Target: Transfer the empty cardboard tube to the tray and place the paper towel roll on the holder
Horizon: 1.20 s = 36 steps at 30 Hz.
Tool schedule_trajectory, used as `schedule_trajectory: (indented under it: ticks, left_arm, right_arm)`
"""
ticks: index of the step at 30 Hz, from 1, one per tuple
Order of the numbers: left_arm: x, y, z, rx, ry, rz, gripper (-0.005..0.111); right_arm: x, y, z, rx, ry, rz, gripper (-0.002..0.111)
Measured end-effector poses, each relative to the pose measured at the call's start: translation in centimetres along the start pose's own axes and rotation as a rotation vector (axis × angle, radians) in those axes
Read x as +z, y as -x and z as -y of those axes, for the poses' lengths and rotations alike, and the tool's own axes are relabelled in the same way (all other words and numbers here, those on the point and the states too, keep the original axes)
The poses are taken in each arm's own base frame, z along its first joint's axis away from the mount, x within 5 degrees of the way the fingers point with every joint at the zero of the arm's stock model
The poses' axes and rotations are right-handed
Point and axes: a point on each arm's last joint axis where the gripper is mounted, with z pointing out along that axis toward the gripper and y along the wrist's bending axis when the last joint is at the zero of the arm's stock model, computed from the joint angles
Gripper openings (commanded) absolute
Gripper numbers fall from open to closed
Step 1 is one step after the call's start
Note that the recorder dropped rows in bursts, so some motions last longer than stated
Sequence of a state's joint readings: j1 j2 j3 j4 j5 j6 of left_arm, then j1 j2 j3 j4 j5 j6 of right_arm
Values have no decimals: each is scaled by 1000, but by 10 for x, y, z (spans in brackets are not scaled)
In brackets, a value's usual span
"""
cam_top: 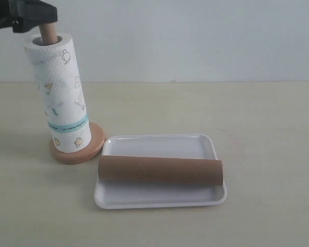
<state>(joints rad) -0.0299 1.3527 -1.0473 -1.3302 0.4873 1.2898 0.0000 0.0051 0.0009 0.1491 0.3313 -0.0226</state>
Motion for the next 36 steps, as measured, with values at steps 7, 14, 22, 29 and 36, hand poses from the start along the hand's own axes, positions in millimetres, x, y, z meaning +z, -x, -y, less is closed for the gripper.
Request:
schedule_trajectory:
  ticks: [7,14,22,29,36]
  left_arm:
    - [-38,21,19,31,5,81,110]
    - [-74,33,39,59,-16,127,110]
    - [-106,36,60,64,-60,130,97]
    - [-113,29,66,-24,-94,50,5]
    - [-116,18,77,-92,-210,-80,4]
  right_arm:
    - [0,0,0,0,0,0,0]
    - [0,0,0,0,0,0,0]
    - [0,0,0,0,0,0,0]
    - [0,0,0,0,0,0,0]
    - [0,0,0,0,0,0,0]
